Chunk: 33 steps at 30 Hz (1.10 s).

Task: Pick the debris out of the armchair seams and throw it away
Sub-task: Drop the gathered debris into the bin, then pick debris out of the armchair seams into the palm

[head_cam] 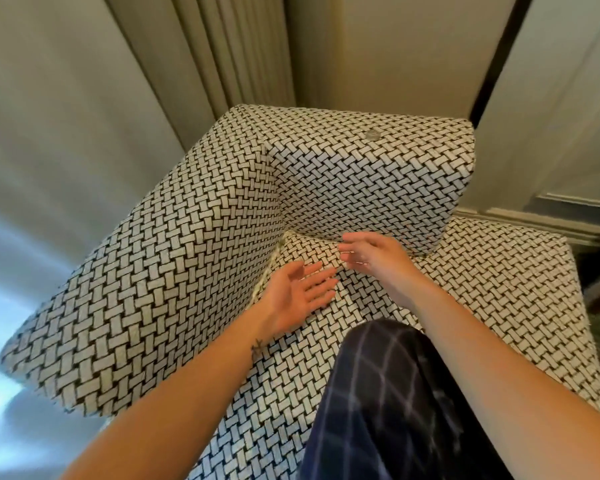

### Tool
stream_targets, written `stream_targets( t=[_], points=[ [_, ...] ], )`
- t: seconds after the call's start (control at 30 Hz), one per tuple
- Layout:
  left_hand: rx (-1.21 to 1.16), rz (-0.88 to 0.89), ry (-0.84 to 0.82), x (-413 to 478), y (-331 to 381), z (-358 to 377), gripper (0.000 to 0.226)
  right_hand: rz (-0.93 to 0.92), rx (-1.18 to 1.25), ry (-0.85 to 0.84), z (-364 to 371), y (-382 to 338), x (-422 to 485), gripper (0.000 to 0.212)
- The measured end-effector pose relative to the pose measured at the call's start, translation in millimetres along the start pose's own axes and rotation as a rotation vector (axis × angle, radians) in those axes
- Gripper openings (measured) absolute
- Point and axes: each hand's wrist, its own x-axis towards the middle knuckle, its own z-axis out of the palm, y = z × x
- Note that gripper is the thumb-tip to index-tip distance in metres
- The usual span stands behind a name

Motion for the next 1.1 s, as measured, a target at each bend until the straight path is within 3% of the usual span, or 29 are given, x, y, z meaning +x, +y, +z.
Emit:
stream_targets(
  t=[0.13, 0.3, 0.63, 0.83, 1.1],
  points=[
    [-0.185, 0.069, 0.066, 16.2, 5.1, -30.7, 0.045, 0.016, -0.045, -0.053, 27.6, 6.2, 30.0, 0.022],
    [-0.424, 0.048, 0.031, 32.9, -8.9, -52.4, 0.050, -0.039, -0.245, -0.093, 50.3, 17.0, 66.4, 0.021],
    [-0.732, -0.014, -0.105, 75.7, -9.7, -47.0, 0.076, 0.034, -0.683, -0.201, 76.3, 32.1, 153.2, 0.051],
    [-0.753, 0.009, -0.153, 85.4, -8.7, -44.6, 0.085, 0.143, -0.866, -0.310, 84.2, 32.6, 189.7, 0.063],
    [-0.753, 0.063, 0.014, 93.3, -0.8, -57.9, 0.069, 0.237, -0.910, -0.257, 101.9, 41.8, 215.9, 0.088]
  ],
)
